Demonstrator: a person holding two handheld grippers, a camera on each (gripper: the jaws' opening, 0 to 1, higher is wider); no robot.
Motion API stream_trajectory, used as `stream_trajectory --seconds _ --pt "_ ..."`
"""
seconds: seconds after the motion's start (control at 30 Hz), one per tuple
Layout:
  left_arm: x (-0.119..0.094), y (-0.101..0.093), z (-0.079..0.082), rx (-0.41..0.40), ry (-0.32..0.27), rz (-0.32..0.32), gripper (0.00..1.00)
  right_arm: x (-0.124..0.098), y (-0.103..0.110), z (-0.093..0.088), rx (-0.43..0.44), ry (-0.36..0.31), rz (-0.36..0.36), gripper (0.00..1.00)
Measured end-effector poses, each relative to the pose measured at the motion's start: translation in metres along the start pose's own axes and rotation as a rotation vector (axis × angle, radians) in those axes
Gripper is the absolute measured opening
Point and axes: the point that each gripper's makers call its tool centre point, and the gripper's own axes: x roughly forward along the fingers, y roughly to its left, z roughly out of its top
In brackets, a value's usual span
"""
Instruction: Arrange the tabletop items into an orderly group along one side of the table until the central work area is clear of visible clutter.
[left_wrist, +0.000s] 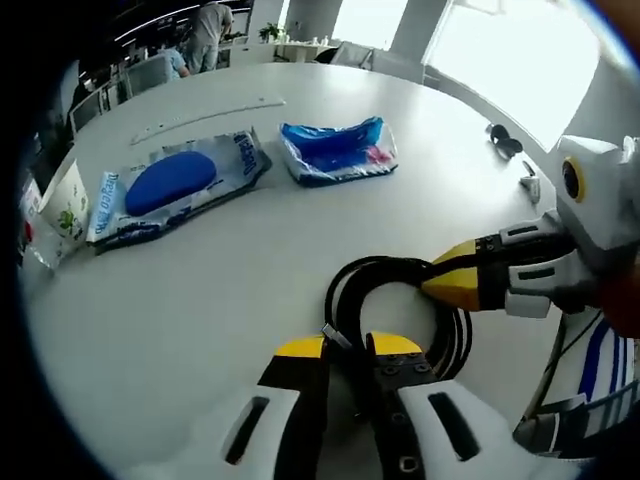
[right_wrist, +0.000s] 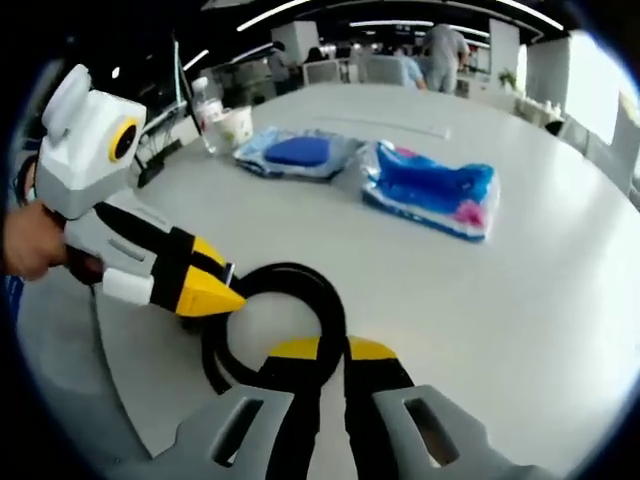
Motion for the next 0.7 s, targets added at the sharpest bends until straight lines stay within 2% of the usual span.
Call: stream_trajectory --seconds 0.2,0.47,0.7 --pt "-0.003 -0.001 0.000 -0.005 0.006 -0.010 0.11 -0.003 0.001 0.002 0.003 0.008 -0.004 0.02" --pt "-0.012 0.000 -0.003 -0.008 0.028 -0.029 0.10 -0.006 0.008 0.004 0.050 0.018 0.001 0.01" --pt "-0.024 0.003 -0.001 -0.005 0.020 -0.035 0.09 -0.013 0.016 0.011 0.080 0.010 0.003 0.01"
